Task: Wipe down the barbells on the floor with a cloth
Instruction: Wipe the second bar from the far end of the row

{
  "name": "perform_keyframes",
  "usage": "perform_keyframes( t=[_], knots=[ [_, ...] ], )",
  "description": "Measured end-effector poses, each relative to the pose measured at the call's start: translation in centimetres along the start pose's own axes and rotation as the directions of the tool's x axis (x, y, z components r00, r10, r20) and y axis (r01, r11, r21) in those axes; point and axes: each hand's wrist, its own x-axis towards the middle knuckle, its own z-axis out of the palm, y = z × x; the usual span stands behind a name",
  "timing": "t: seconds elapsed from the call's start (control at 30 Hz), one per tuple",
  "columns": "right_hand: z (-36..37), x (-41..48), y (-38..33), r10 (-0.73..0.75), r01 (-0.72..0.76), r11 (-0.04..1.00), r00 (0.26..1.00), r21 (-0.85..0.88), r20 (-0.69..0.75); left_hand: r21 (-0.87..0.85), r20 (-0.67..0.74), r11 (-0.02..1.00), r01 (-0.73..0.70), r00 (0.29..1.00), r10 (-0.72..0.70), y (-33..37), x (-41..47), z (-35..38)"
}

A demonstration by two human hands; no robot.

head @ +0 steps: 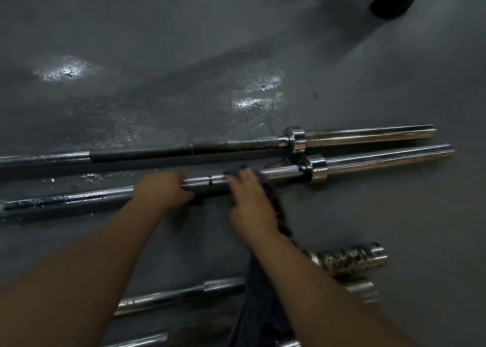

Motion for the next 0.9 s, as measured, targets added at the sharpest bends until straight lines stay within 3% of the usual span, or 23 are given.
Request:
perform_keyframes(
  t=[0.07, 0.13, 0.2, 0.3, 0.37, 0.43, 0.5, 0.53, 0.57, 0.63, 0.7, 0.77, 0.9],
  knots=[
    [-0.7, -0.3, -0.1, -0.068, 0.067, 0.998, 0.997, 0.016, 0.049, 0.032, -0.024, 0.999, -0.026, 0.999, 0.027, -0.1, -0.5, 0.6],
    [-3.4, 0.2, 3.5, 0.103, -0.104, 0.994, 0.994, -0.024, -0.041, 0.073, -0.165, 0.997, -0.034, 0.985, 0.045, -0.1, -1.5, 2.0],
    [-5.3, -0.2, 6.9, 0.286, -0.299, 0.952, 0.946, -0.067, -0.153, 0.069, -0.31, 0.997, -0.031, 0.949, 0.051, 0.3, -2.4, 3.6],
    [-4.2, -1.6, 5.4, 0.314, -0.321, 0.946, 0.939, -0.033, -0.142, 0.057, -0.434, 0.998, 0.02, 0.901, 0.007, 1.3, -4.1, 5.5],
    [-3.1, -2.5, 3.3, 0.216, -0.218, 0.976, 0.974, -0.022, -0.062, 0.107, -0.333, 0.994, 0.03, 0.943, 0.008, 1.3, -4.1, 5.0],
    [-3.4, -2.8, 2.8, 0.102, -0.102, 0.995, 0.995, -0.009, 0.013, 0.13, -0.071, 0.991, -0.013, 0.997, 0.022, 0.5, -2.2, 2.7],
    [-4.7, -2.3, 4.1, 0.108, -0.107, 0.994, 0.993, -0.017, 0.041, 0.011, 0.207, 0.998, -0.059, 0.977, 0.056, -0.1, 0.0, -0.4],
    [-5.6, -1.9, 5.0, 0.166, -0.166, 0.986, 0.986, -0.031, 0.026, -0.01, 0.264, 0.999, -0.05, 0.963, 0.051, -0.1, 0.6, -1.1],
    [-6.2, -1.6, 6.0, 0.229, -0.229, 0.972, 0.973, -0.042, 0.002, -0.011, 0.219, 0.999, -0.043, 0.975, 0.045, 0.1, 0.5, -1.0],
    [-6.6, -1.5, 7.1, 0.283, -0.284, 0.958, 0.959, -0.047, -0.031, 0.018, -0.075, 1.0, -0.017, 0.997, 0.019, 0.7, -0.9, 0.5],
    [-6.0, -2.0, 6.8, 0.277, -0.279, 0.959, 0.96, -0.049, -0.041, 0.032, -0.267, 0.999, 0.022, 0.964, -0.013, 1.2, -2.8, 2.6],
    [-5.1, -2.5, 6.1, 0.27, -0.273, 0.96, 0.961, -0.063, -0.053, 0.042, -0.31, 0.998, 0.037, 0.95, -0.022, 1.3, -3.0, 3.1],
    [-4.7, -2.4, 6.0, 0.235, -0.24, 0.964, 0.97, -0.114, -0.058, 0.043, -0.252, 0.998, 0.049, 0.967, -0.037, 1.5, -2.4, 2.7]
  ],
)
